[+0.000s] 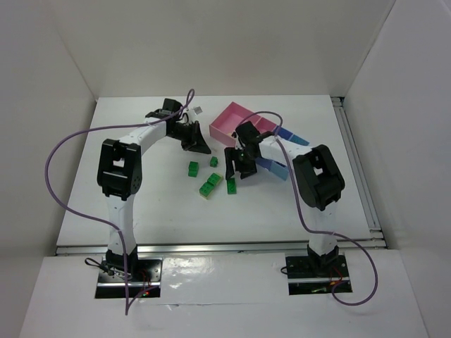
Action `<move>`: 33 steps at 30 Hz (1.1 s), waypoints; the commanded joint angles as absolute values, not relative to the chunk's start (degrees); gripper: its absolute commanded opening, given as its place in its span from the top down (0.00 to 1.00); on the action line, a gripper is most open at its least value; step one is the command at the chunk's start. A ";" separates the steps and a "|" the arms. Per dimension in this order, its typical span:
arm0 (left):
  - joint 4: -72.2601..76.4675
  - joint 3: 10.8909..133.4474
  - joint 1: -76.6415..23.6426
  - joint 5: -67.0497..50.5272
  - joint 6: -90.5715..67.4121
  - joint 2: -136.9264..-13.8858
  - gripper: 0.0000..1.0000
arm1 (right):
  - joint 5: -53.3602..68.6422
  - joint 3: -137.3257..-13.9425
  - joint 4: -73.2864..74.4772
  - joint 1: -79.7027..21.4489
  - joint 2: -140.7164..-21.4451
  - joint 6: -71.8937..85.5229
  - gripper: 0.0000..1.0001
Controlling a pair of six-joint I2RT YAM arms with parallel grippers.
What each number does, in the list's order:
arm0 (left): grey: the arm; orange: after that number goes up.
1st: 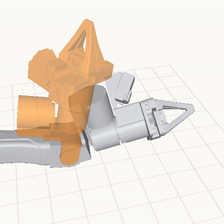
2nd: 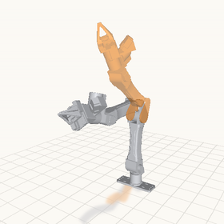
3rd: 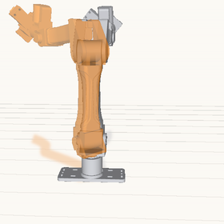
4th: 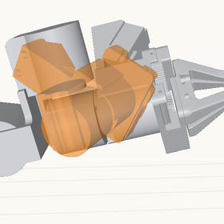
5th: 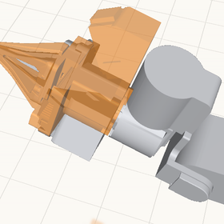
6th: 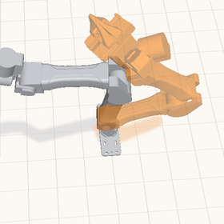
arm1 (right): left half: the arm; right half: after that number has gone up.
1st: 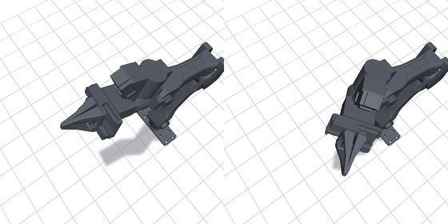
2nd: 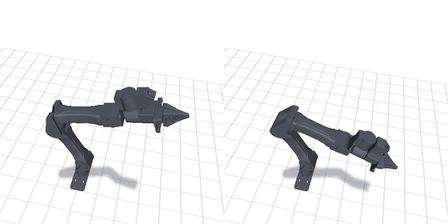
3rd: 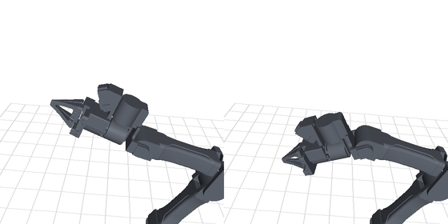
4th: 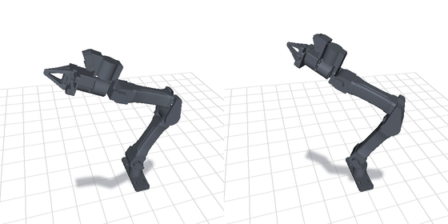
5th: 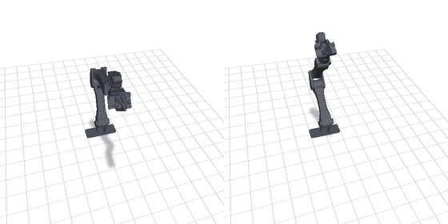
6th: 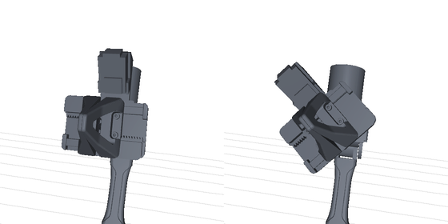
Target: Sort the legos into containers by color
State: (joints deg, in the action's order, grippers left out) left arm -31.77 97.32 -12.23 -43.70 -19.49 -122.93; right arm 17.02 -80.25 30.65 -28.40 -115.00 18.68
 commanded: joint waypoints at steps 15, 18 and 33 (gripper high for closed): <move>-32.70 98.96 -12.57 -44.12 -19.51 -122.08 1.00 | -6.85 -81.74 40.07 -39.99 -115.22 22.32 0.40; -32.70 98.96 -12.57 -43.60 -19.51 -122.08 1.00 | -8.00 -81.74 39.47 -39.99 -112.60 22.32 0.55; -42.10 109.34 -21.26 -9.42 -21.01 -122.70 0.36 | -4.31 -84.01 32.08 -23.56 -100.80 22.15 0.68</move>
State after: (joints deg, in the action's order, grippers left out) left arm -38.41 107.94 -20.05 -18.59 -20.88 -122.91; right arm -3.75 -81.10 34.72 -25.80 -99.59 21.41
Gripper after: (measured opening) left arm 0.584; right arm 0.433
